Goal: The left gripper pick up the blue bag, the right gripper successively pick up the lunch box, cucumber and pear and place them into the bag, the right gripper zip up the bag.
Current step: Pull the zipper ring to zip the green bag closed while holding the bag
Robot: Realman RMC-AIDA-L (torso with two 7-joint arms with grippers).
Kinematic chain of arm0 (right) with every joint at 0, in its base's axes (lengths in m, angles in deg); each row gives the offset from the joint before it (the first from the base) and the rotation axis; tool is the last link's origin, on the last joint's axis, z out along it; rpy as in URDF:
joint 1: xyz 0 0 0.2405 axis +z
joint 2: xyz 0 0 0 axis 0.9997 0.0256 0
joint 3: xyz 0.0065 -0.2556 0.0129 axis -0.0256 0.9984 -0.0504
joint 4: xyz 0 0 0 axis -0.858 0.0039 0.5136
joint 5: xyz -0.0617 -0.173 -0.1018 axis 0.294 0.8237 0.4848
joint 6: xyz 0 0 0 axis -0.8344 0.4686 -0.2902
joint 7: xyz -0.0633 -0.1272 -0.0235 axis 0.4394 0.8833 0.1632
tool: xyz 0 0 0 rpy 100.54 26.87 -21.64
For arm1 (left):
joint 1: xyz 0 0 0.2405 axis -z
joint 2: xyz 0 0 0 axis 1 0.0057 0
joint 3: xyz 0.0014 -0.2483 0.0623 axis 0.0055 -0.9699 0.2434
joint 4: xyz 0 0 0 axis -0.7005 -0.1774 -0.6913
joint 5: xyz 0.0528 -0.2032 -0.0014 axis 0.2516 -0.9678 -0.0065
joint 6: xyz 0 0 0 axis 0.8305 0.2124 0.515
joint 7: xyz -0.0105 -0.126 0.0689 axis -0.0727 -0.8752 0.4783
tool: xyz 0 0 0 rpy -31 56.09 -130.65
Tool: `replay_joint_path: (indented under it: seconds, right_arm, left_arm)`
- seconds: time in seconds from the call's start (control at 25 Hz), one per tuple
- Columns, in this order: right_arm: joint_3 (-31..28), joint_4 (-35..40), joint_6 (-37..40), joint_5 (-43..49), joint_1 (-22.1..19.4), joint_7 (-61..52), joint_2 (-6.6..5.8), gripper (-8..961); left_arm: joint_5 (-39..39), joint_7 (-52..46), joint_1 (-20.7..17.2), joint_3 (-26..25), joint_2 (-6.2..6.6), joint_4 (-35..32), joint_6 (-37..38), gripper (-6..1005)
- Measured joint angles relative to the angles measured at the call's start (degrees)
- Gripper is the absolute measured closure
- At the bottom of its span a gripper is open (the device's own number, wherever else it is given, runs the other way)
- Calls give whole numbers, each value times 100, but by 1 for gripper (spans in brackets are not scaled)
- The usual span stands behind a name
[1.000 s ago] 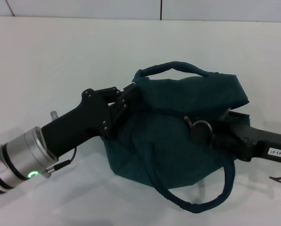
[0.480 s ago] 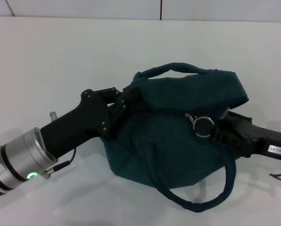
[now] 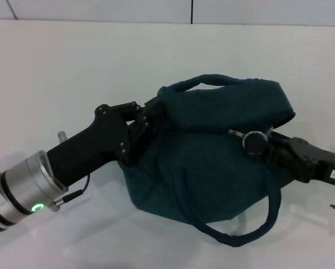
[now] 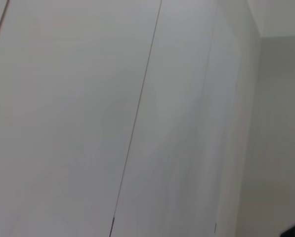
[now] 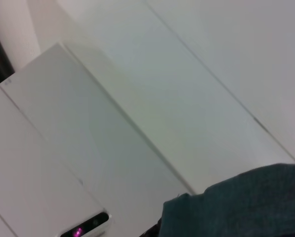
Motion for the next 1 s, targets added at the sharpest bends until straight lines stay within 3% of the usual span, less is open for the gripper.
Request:
replay_joint_path:
  seconds: [1.0]
  right_arm:
    - [-1137,153,369,4,-490,476,4,936]
  left_arm:
    - [30,226,-54,27,28,-1,-15,884]
